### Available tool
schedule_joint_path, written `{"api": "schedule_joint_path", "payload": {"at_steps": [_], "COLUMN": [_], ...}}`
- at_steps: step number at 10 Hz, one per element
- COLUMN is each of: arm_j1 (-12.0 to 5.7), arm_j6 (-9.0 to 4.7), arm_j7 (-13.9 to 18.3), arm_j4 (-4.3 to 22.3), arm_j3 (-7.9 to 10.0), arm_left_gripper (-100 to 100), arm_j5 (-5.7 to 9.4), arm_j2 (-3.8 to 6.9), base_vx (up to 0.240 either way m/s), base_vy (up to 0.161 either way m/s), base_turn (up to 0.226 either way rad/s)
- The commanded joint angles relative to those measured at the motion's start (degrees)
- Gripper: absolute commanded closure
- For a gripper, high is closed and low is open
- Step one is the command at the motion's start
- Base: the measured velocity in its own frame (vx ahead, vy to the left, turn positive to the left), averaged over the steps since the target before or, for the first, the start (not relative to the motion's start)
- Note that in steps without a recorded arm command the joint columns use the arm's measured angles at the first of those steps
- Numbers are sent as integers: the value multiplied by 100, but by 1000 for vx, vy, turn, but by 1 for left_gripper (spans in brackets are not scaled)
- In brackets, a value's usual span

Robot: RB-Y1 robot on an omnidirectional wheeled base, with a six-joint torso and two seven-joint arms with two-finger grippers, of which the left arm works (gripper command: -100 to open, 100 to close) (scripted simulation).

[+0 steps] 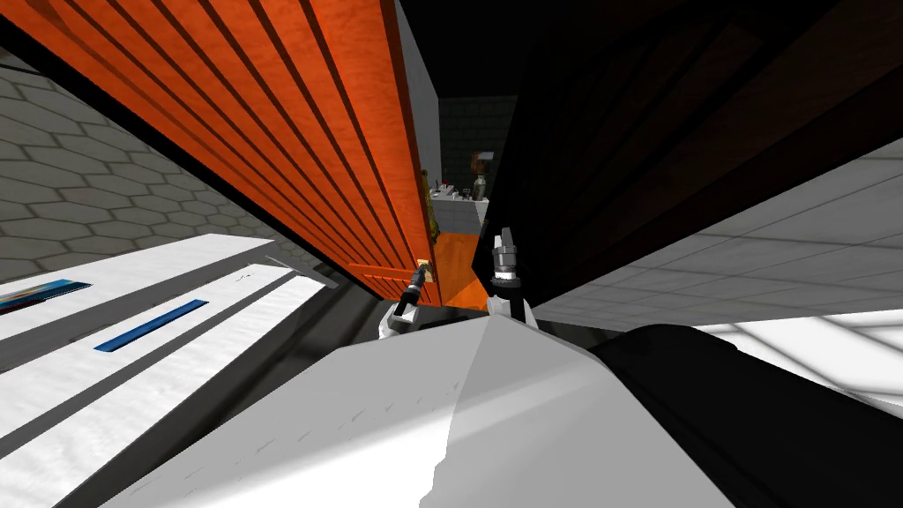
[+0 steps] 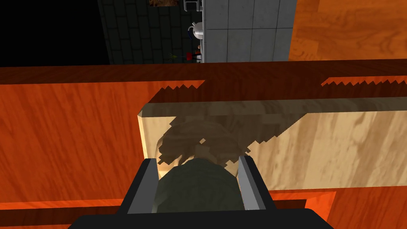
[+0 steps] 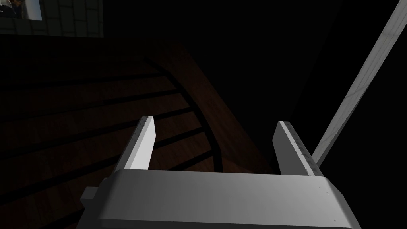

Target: Push the door open

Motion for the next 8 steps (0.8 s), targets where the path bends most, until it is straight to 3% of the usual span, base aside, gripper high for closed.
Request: {"api": "schedule_joint_path", "payload": {"at_steps": [1,4,8], "arm_j1": [25,25,-66], "arm_j6": [4,4,5], "arm_j7": [1,1,-75], "arm_j4": [10,10,78], "arm_j3": [-8,-8,191], "arm_left_gripper": [100,100,100], "arm_j5": [-1,-1,1], "arm_j2": [3,3,-37], "base_vx": [-13,0,146], "base_vy": [10,0,-83], "base_turn": [-17,0,47]}}
